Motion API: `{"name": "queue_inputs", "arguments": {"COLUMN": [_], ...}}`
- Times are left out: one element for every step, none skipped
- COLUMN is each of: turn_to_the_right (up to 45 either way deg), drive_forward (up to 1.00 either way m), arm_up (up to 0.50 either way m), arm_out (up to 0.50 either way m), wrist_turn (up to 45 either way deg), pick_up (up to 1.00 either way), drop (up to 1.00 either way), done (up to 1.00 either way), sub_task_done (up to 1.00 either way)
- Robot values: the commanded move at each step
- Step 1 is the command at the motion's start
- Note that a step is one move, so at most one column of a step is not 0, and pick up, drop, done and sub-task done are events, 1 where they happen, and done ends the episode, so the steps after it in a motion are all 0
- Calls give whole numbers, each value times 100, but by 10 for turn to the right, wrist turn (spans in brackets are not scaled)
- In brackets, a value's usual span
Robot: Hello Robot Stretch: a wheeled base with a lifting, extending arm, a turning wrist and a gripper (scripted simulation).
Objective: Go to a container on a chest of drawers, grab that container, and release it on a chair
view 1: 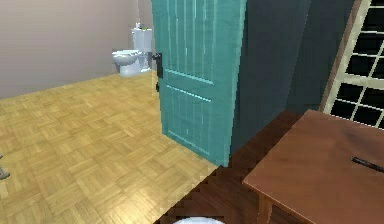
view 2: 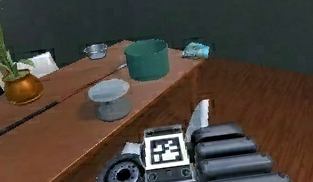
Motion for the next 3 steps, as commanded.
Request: {"name": "queue_inputs", "arguments": {"turn_to_the_right": [0, 0, 0], "drive_forward": [0, 0, 0], "arm_up": [0, 0, 0], "arm_out": [48, 0, 0], "wrist_turn": [0, 450, 450], "pick_up": [0, 0, 0], "drop": [0, 0, 0], "done": [0, 0, 0], "sub_task_done": [0, 0, 0]}}
